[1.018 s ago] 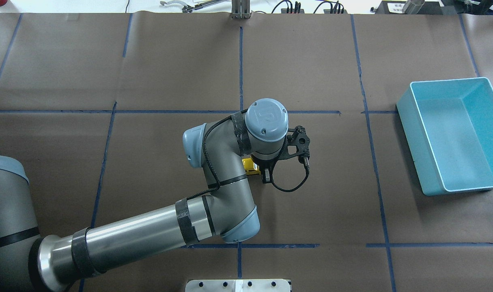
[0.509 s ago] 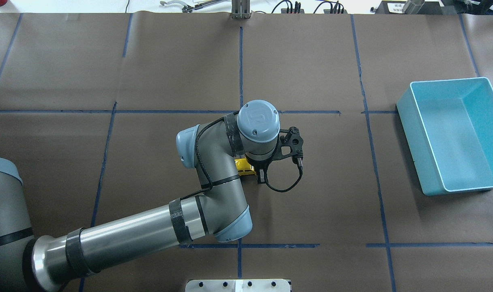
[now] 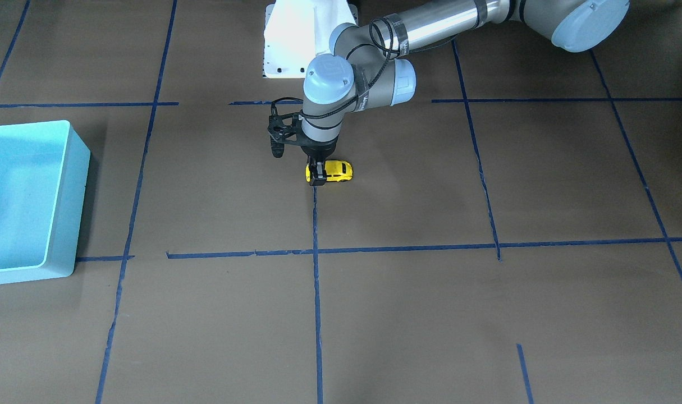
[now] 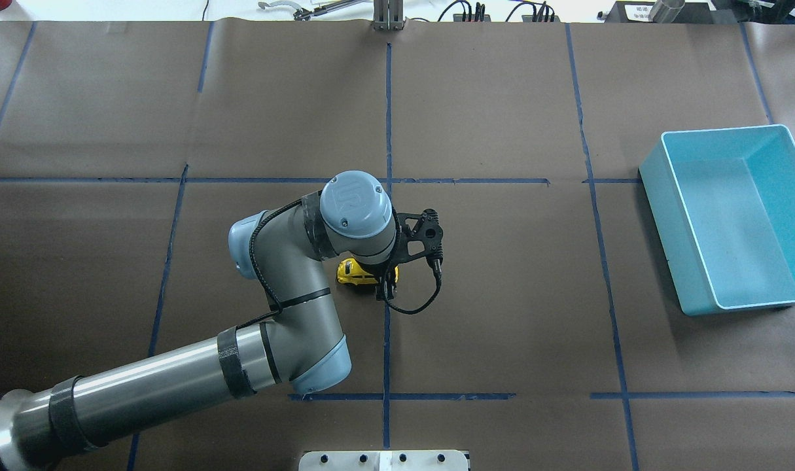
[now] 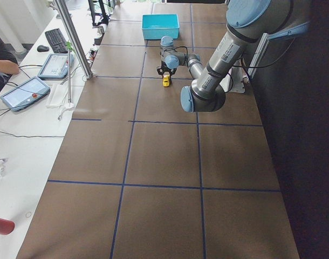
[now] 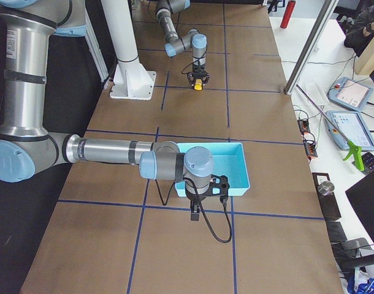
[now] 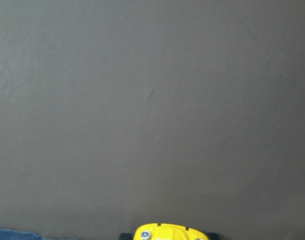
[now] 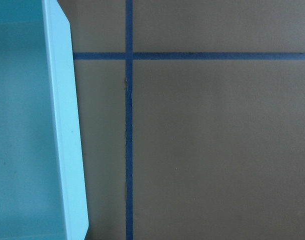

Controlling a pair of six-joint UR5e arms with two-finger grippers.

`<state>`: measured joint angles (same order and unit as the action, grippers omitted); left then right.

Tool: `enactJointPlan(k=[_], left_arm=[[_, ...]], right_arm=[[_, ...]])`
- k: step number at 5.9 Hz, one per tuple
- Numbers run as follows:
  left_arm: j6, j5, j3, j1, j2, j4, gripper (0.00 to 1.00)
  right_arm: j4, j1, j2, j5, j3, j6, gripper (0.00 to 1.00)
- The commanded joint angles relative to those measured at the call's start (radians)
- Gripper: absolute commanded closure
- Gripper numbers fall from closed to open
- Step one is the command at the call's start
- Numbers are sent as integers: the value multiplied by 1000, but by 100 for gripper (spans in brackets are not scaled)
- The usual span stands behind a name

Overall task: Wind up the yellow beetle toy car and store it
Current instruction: 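Press the car with the left gripper and drag it backward, away from the bin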

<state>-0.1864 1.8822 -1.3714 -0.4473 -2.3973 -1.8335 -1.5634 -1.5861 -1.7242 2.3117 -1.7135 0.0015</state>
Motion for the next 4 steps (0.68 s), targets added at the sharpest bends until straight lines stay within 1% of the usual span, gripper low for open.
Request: enactJointPlan(k=[1,2,3,4], left_arm=[[-4,-2,-72,-13,85,-30,87],[-2,-5,-110,-31,148,-70,83],[-2,-5,-179,-84,218,-101,1],[-2,35,-255,-152,246,-105,0]], right_arm=[[0,0,0,0,0,0,0],[0,0,0,0,0,0,0],[0,0,-2,2,-2,0,0],[0,0,-2,2,-2,0,0]])
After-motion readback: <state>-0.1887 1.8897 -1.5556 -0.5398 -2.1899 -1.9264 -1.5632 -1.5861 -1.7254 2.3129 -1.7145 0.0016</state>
